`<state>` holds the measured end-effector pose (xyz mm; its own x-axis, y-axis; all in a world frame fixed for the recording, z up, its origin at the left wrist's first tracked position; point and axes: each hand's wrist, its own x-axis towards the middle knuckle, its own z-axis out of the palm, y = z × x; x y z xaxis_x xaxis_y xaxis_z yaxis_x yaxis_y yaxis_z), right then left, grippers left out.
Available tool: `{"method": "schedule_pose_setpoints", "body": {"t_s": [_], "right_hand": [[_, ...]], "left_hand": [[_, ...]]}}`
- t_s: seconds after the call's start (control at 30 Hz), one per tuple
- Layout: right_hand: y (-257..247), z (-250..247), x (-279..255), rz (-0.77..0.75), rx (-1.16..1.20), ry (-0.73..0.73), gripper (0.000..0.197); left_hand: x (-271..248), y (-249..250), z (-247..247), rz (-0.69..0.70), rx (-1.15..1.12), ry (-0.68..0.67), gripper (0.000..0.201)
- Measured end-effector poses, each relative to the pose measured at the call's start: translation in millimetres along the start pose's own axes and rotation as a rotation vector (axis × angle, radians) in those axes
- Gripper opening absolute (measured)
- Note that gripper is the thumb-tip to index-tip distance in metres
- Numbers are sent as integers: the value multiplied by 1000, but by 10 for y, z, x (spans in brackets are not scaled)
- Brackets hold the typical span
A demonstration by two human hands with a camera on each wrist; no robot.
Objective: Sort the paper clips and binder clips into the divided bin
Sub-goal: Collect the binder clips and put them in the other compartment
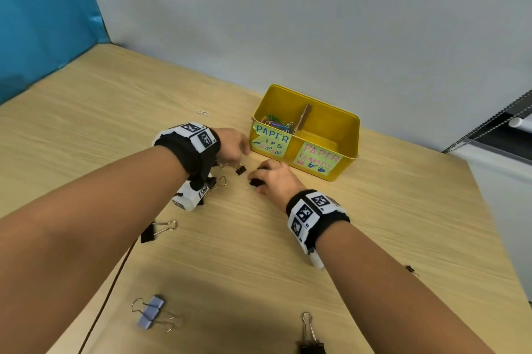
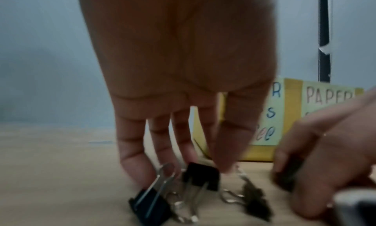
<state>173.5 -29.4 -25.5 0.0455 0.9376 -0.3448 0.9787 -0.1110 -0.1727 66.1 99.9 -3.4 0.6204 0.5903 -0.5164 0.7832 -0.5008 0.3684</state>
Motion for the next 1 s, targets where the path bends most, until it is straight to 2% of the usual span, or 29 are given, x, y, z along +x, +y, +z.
{"method": "schedule_pose_setpoints", "body": {"t_s": [0.07, 0.17, 0.3, 0.4, 0.47, 0.57, 0.6, 0.67, 0.7, 0.77, 1.0], "right_hand": [[-11, -18, 16, -3, 50, 8, 40], [22, -46, -17, 18, 142, 75, 39], [57, -72, -60, 55, 204, 118, 36], [30, -112, -148, 46, 254, 159, 37], [14, -192, -245, 29, 320, 240, 37], [6, -418, -371, 27, 474, 452, 35], [22, -503, -387, 40, 529, 526, 34], [101, -644, -388, 79, 605, 636, 32], [152, -692, -380, 99, 616, 673, 32], [235, -750, -364, 142, 620, 705, 32], [318, -715, -368, 185, 631, 740, 33]], "left_hand": [[-28, 19, 45, -3, 40, -64, 46], [-61, 37, 114, 41, 183, -39, 50], [-98, 108, 132, 110, 249, -52, 35], [-84, 103, 161, 130, 248, -1, 28], [-74, 66, 179, 135, 189, 64, 22], [-80, -7, 193, 108, 114, 113, 21], [-91, -23, 192, 85, 111, 99, 23], [-128, -34, 191, 24, 156, 17, 44], [-161, -23, 183, -4, 199, -31, 54], [-219, 2, 175, -31, 260, -72, 61], [-256, -57, 231, 39, 219, 20, 34]]}}
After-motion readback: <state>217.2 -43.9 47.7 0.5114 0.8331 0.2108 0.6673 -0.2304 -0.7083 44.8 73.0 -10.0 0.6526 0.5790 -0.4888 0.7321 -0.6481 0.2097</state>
